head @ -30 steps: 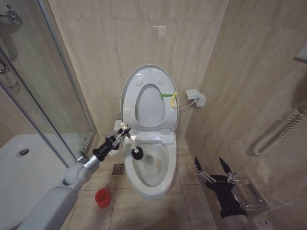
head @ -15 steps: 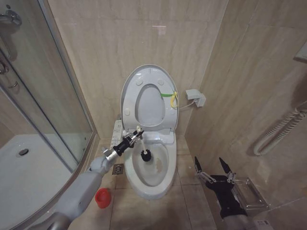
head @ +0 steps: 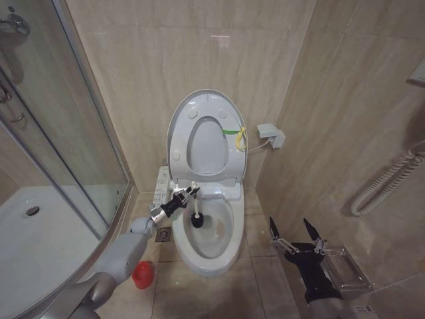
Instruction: Open the toilet lid, clean the toilet bowl with a toilet brush, close the toilet lid, and flush.
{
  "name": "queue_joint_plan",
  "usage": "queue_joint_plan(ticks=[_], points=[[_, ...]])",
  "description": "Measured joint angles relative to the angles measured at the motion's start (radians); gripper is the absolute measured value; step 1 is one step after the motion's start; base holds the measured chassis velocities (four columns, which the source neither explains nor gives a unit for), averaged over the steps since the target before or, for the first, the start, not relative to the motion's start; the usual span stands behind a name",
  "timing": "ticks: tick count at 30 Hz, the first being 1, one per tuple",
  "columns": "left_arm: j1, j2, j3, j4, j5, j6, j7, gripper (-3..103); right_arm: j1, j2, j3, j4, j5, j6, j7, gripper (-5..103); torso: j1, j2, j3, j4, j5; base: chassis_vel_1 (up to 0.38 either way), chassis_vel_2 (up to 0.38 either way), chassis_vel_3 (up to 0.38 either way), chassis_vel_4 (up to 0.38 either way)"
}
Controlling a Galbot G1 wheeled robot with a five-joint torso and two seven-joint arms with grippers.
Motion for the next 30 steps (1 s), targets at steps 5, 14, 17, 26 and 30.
queue_joint_plan(ticks=[5,14,17,26,30], points=[[-0.004,-0.034,0.013,0.026,0.029,0.005,-0.014,20,0.0,0.0,0.0,0.0,0.0,0.0,0.0,100,0.0,0.0,0.0,-0.0001,0.0001,0.0,0.0,0.0,0.0],[-0.062,-0.092,-0.001,0.223,0.153,-0.011,0.003,20,0.0,0.0,0.0,0.0,0.0,0.0,0.0,100,0.0,0.0,0.0,0.0003,0.0002,0.0,0.0,0.0,0.0],[-0.062,-0.093,-0.011,0.251,0.186,-0.014,0.003,20,0.0,0.0,0.0,0.0,0.0,0.0,0.0,100,0.0,0.0,0.0,0.0005,0.0,0.0,0.0,0.0,0.0],[-0.054,-0.112,-0.024,0.153,0.146,-0.017,-0.021,20,0.0,0.0,0.0,0.0,0.0,0.0,0.0,100,0.0,0.0,0.0,-0.0002,0.0001,0.0,0.0,0.0,0.0],[-0.082,-0.145,-0.028,0.125,0.131,-0.017,-0.03,20,0.0,0.0,0.0,0.0,0.0,0.0,0.0,100,0.0,0.0,0.0,-0.0006,0.0003,0.0,0.0,0.0,0.0]])
